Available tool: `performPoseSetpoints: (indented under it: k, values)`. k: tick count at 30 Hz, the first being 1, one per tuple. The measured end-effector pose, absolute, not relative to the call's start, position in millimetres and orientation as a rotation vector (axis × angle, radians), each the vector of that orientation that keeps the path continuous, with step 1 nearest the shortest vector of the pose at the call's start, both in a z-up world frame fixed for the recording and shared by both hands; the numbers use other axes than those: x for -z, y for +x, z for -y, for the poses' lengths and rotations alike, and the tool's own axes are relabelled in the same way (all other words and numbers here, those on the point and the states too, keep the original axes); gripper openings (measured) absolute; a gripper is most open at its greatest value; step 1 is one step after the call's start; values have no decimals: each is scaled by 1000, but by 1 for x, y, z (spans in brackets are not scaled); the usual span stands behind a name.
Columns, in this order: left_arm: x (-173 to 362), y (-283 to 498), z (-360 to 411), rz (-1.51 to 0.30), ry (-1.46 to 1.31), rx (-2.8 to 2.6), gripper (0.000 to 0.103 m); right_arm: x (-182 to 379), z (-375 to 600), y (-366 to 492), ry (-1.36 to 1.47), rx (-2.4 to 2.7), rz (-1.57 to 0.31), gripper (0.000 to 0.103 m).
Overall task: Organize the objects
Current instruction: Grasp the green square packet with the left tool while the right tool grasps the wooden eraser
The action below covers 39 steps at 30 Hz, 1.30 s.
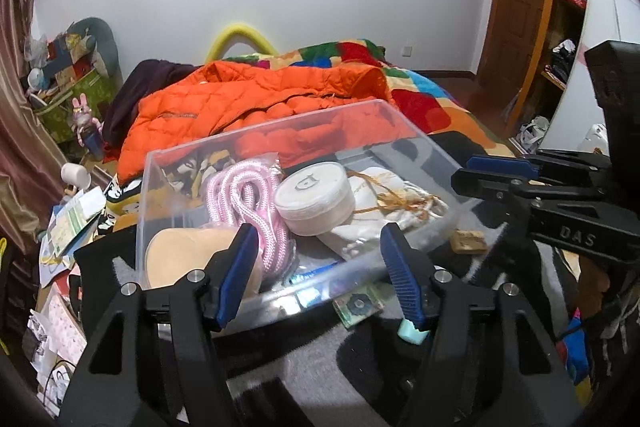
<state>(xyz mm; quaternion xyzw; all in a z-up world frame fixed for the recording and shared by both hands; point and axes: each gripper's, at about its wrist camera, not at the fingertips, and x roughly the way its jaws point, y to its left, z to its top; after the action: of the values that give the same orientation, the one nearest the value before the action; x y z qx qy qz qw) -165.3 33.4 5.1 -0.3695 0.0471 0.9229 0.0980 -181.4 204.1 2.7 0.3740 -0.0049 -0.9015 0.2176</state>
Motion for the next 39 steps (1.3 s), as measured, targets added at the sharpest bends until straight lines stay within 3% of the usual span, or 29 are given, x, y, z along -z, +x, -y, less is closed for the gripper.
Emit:
performPoseSetpoints:
  k: [4,6,29,36,39]
  values:
    - [-5,-155,-37,-157,-1095,-2713,63,-3,-214,-173,1032,2536,-9,38]
    - [-3,-152,-39,-158,-1105,-2702,63,-2,-219,-169,1031,2556,-27,39]
    - [66,-157,-60,-180,-1334,-2602,63,70,-234,-171,1268,2462,-19,41]
    - [79,-161,-63,-85,-1371,-2597,63,72,-227,-169,1251,2482,-44,42]
    - [78,-157,-70,-99,-1347,-2644,50,72,-226,-167,1236,2493,-49,42]
